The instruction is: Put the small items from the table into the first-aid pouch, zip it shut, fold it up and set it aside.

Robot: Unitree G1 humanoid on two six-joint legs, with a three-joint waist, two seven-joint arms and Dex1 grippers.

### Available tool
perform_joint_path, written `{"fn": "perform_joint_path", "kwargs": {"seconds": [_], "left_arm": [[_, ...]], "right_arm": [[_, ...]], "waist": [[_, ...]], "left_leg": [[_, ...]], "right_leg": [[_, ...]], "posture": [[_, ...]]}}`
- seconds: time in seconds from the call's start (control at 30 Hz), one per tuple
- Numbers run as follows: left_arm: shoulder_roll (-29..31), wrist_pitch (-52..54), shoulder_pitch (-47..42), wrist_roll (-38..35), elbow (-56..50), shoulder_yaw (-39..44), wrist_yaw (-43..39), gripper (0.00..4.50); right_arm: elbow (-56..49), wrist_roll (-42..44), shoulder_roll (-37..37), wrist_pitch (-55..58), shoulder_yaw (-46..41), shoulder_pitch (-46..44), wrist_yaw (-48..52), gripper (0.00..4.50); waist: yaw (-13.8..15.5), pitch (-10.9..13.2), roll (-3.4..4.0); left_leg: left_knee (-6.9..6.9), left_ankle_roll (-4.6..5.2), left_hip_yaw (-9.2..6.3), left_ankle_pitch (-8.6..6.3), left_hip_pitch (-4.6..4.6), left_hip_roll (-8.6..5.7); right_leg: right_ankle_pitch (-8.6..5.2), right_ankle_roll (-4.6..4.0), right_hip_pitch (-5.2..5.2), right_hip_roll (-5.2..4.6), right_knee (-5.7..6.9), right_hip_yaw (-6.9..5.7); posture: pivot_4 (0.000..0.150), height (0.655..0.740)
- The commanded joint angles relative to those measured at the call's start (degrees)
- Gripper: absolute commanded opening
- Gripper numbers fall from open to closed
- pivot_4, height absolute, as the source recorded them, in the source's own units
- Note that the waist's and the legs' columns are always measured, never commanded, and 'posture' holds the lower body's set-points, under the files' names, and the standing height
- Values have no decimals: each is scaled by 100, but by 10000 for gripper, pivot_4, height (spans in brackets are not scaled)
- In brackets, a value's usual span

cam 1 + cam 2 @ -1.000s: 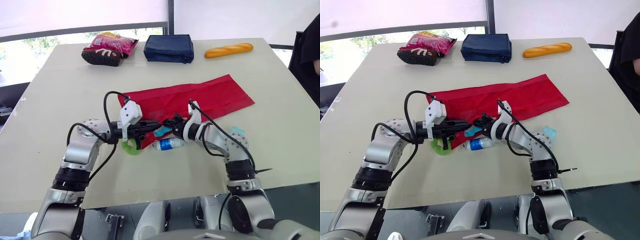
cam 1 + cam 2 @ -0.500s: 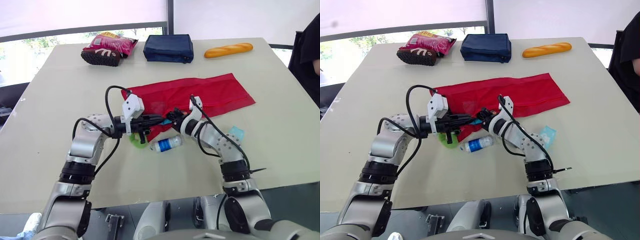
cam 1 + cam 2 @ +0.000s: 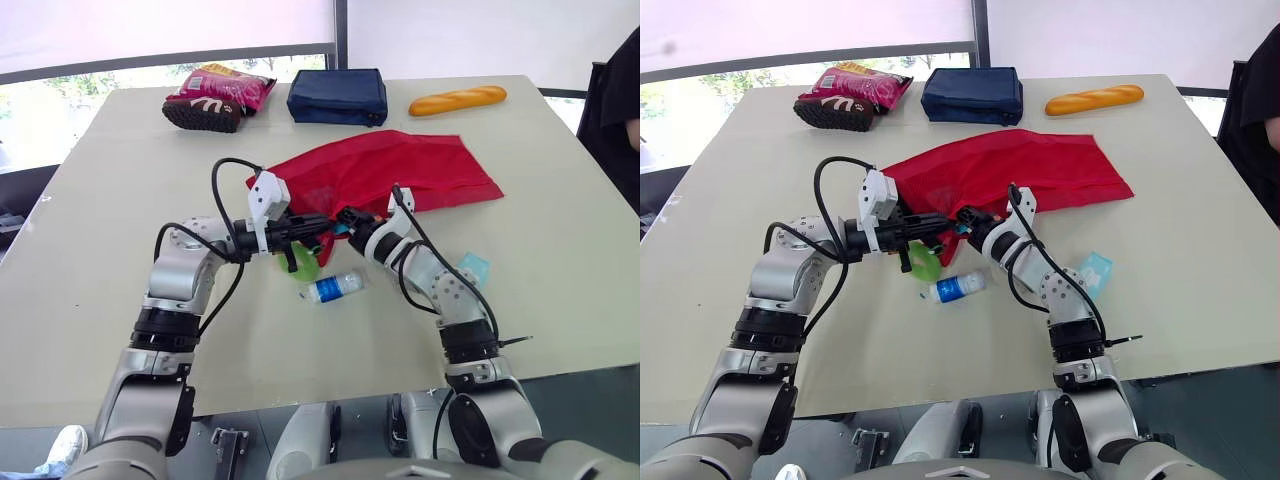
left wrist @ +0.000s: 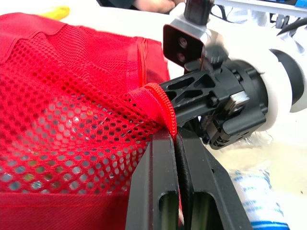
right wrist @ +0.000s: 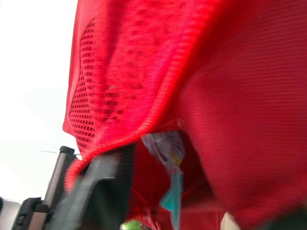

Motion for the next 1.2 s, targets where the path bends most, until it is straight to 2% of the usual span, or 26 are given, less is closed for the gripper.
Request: {"fn": "perform_joint_path", "kwargs": {"seconds": [0.03, 0.37, 0.47, 0.5, 0.6, 1.2], "left_arm": [[52, -102, -108, 12, 189, 35, -57, 0], [73, -181, -292, 49, 459, 103, -81, 0], [52, -135, -313, 16, 462, 130, -62, 0], [51, -127, -310, 12, 455, 129, -60, 0], [41, -110, -302, 7, 443, 127, -50, 0], [57, -136, -415, 4, 679, 204, 18, 0]], "right_arm": [[-462, 141, 543, 209, 11, -239, 37, 34173], [-582, -13, 375, 687, -34, -146, -72, 34173], [-624, -25, 375, 788, -101, -126, -111, 26331], [-633, -31, 384, 802, -122, -121, -126, 20400], [-656, -82, 352, 887, -143, -126, -148, 8736], [-1056, -74, 108, 1475, -338, 71, -219, 8736]], "waist": [[-1, 0, 0], [1, 0, 0], [1, 0, 0], [2, 0, 0], [2, 0, 0], [4, 0, 0]], "left_leg": [[0, 0, 0, 0, 0, 0], [0, 0, 0, 0, 0, 0], [0, 0, 1, 0, 0, 0], [0, 0, 0, 0, -1, 0], [0, 0, 0, 0, -1, 0], [0, 0, 0, 0, -1, 0]], "right_leg": [[0, 0, 0, 0, 0, 1], [0, 0, -1, 0, 0, 0], [0, 0, -1, 0, 0, 1], [0, 0, -1, 0, 0, 1], [0, 0, -2, -2, 0, 1], [0, 0, -2, -2, 0, 1]], "posture": [[1500, 7397], [1500, 7397], [1500, 7397], [1500, 7397], [1500, 7397], [1500, 7397]]}}
